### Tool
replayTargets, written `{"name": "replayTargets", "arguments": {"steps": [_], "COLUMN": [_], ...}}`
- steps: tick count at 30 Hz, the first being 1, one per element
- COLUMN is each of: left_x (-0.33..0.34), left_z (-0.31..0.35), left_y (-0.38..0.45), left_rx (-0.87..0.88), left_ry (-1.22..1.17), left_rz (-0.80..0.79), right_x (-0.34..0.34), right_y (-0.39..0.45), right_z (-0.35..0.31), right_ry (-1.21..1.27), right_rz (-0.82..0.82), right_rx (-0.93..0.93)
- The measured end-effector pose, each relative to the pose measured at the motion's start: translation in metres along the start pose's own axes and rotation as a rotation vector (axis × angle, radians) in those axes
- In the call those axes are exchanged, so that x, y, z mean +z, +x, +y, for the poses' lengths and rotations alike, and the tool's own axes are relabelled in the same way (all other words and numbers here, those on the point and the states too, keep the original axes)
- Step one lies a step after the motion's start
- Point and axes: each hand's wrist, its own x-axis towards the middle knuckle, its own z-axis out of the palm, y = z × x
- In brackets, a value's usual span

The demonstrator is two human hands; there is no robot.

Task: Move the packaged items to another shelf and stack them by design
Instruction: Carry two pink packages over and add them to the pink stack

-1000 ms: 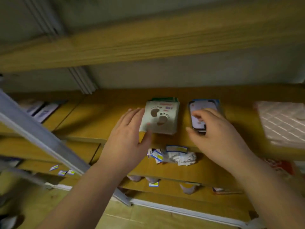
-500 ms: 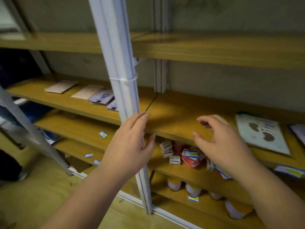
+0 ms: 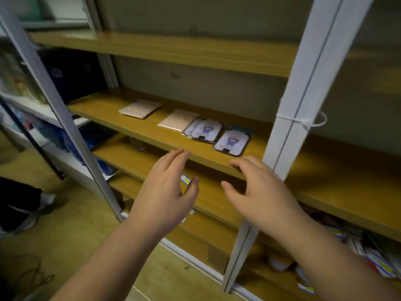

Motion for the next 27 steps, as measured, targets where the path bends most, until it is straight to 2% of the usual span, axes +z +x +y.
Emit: {"name": "replayTargets", "arguments": {"steps": [11,16,22,27], "left_x": [-0.007,-0.012,0.004,0.016], "left_z": [-0.098,-0.14,-0.188,-0.24], "left_y": [0.073,0.106,0.146,0.196], "left_rx": [-0.155,-0.215,-0.159,-0.116], "left_ry": [0.022,0.012,0.014,-0.055], "left_rz": [0.029,0.041,-0.014,-0.066], "right_x": [0.072,0.095,0.121,0.135], "right_y": [0.138,0.183,0.215,0.241], "right_z": [-0.044,-0.058,-0.054,-0.059], "right_ry": [0.08,0.098,0.076,0.01], "right_rz": [0.064,0.039,-0.008,0.025], "right_rx": [-0.042,-0.055,0.003,0.103]}}
